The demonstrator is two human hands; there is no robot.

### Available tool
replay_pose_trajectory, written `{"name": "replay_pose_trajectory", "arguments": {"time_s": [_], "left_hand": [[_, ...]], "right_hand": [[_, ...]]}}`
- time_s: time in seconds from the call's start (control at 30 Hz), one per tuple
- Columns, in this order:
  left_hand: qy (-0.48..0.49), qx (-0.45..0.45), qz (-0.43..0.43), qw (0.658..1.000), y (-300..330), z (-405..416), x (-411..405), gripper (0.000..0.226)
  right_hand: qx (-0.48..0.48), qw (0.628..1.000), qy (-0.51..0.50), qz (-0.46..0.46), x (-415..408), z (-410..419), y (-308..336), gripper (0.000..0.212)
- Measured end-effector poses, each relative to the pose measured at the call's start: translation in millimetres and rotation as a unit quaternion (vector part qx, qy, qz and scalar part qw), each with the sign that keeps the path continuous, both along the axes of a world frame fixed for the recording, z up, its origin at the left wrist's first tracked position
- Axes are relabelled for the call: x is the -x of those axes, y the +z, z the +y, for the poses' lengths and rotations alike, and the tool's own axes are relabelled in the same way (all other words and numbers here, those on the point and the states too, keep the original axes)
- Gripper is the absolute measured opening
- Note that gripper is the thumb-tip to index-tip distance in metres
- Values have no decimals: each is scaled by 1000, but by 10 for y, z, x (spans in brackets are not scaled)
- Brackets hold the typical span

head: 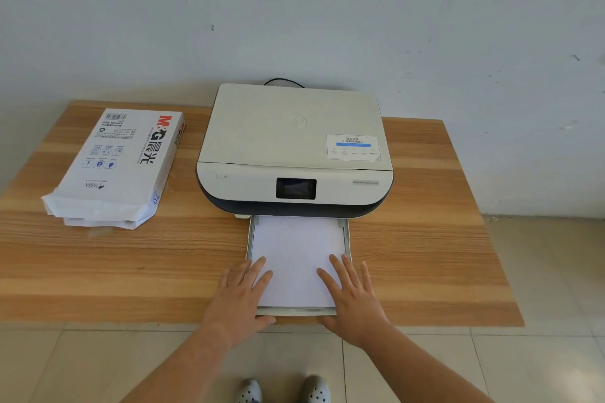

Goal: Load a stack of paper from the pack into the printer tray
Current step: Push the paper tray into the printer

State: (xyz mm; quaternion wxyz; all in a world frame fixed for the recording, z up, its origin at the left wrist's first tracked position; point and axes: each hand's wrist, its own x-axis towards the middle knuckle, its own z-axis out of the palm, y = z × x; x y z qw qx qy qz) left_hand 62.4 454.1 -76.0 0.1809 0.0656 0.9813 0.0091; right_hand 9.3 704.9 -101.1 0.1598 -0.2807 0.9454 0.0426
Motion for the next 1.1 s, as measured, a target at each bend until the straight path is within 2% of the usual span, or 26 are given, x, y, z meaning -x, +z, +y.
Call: {"name": "replay_pose_trajectory", "arguments": {"time_s": [0.57, 0.77, 0.9, 1.1], "left_hand": [[1, 25, 39, 999, -20, -8, 50, 93], [8, 20, -8, 1000, 0, -41, 79, 105], [20, -1, -3, 1000, 6, -51, 98, 111], [34, 19, 4, 999, 38, -58, 166, 112]], "right_hand": [[5, 1000, -6, -6, 86, -1, 86, 94], [-25, 1000, 12, -7, 169, -40, 146, 103], [-28, 999, -2, -26, 195, -77, 173, 108], [-34, 999, 17, 2, 268, -118, 211, 106]]}}
